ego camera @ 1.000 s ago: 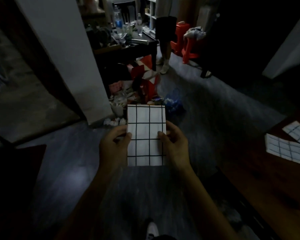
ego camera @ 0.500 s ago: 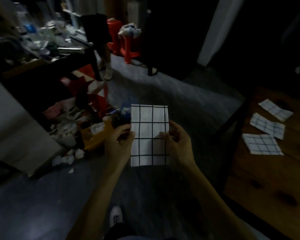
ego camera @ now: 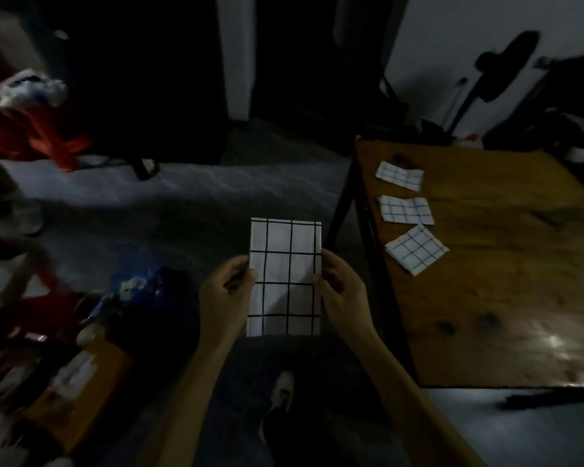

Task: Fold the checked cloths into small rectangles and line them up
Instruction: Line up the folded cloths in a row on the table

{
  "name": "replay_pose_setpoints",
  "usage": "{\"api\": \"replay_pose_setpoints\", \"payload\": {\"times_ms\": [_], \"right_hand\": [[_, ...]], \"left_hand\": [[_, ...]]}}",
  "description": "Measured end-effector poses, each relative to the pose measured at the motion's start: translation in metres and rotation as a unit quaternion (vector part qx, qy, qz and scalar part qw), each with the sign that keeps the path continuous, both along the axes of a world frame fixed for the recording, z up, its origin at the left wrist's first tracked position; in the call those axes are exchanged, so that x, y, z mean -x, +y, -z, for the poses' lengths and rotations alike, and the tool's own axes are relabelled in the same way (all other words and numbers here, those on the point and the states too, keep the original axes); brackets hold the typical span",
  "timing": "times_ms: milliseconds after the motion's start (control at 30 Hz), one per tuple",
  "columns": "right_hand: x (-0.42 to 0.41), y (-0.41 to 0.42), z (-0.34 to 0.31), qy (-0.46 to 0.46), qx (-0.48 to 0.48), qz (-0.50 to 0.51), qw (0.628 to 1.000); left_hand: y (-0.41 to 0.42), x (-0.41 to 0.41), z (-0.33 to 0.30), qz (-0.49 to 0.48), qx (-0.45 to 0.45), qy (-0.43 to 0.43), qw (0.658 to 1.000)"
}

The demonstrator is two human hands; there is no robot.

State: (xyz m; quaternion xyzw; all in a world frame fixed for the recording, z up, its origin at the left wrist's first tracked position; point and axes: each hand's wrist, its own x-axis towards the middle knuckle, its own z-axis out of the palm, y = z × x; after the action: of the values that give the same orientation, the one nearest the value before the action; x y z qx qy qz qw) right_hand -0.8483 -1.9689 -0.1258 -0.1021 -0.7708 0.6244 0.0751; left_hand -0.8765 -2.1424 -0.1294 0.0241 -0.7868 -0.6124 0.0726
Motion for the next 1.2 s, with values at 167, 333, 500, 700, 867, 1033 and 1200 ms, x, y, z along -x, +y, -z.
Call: {"api": "replay_pose_setpoints", "payload": {"times_ms": [167, 333, 500, 700, 867, 1033, 1200], "right_hand": [[0.058, 0.062, 0.025, 0.012, 0.018, 0.12, 0.993], [0.106, 0.12, 0.043, -0.002, 0.02, 0.215, 0.976], [0.125, 0.178, 0.048, -0.01, 0.055, 0.307, 0.95], [0.12, 0.212, 0.066, -0.067, 0.071, 0.44, 0.893], [0.112, 0.228, 0.073, -0.097, 0.069, 0.554, 0.824], [0.093, 0.223, 0.092, -0.143, 0.078, 0.631, 0.758], [0.071, 0.231, 0.117, -0.173, 0.101, 0.678, 0.707]], "left_hand": [[0.071, 0.085, 0.011, 0.111, 0.056, 0.003, 0.992], [0.144, 0.159, 0.009, 0.204, 0.088, -0.013, 0.975], [0.218, 0.211, 0.013, 0.304, 0.096, -0.031, 0.947], [0.296, 0.24, 0.042, 0.446, 0.101, -0.088, 0.885], [0.356, 0.253, 0.067, 0.567, 0.088, -0.126, 0.81], [0.399, 0.238, 0.087, 0.675, 0.129, -0.137, 0.713], [0.425, 0.217, 0.113, 0.747, 0.2, -0.108, 0.624]]}}
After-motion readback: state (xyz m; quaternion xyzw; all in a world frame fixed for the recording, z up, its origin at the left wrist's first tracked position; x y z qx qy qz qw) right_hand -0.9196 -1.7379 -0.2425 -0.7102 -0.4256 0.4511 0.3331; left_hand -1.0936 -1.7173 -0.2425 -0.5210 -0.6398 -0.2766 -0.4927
